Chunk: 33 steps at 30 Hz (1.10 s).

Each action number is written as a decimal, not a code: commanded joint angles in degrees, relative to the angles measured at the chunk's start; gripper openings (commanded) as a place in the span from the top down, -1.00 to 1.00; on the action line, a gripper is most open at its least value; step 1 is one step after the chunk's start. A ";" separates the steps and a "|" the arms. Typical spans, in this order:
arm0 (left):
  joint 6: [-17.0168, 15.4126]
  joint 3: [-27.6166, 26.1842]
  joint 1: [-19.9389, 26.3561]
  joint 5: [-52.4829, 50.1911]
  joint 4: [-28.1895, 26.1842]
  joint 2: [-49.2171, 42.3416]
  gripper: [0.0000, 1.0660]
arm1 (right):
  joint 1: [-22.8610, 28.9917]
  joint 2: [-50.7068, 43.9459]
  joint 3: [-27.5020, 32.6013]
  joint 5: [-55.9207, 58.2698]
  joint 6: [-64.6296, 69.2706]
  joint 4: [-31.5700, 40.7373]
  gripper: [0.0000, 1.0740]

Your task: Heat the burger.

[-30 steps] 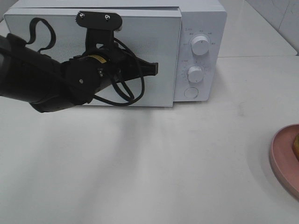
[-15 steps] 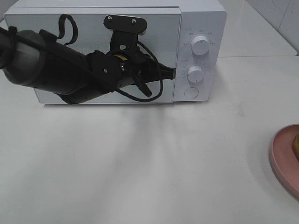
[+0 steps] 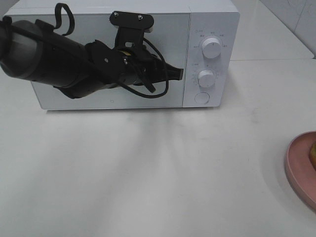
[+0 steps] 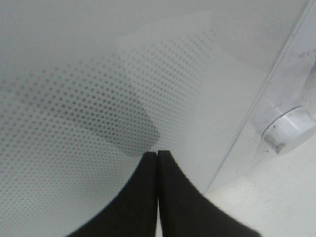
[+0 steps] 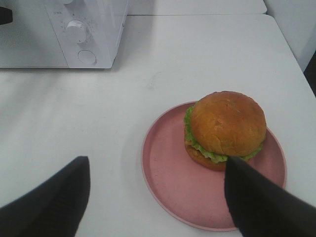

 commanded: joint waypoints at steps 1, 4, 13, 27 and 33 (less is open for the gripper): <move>1.20 -1.49 1.83 -2.06 -1.15 -1.66 1.00 | -0.40 -1.72 0.17 -0.52 -0.17 0.11 -0.37; 1.55 -1.49 1.38 4.35 -1.15 -2.75 1.00 | -0.40 -1.72 0.17 -0.52 -0.17 0.17 -0.37; 1.49 2.58 0.46 10.77 -1.15 -6.82 1.00 | -0.40 -1.72 0.17 -0.52 -0.17 0.17 -0.37; 1.20 18.68 0.40 23.09 -1.03 -19.88 -0.91 | -0.40 -1.72 0.17 -0.52 -0.17 0.17 -0.37; -0.34 19.31 5.67 39.30 1.49 -22.40 -0.88 | -0.40 -1.72 0.17 -0.52 -0.17 0.17 -0.37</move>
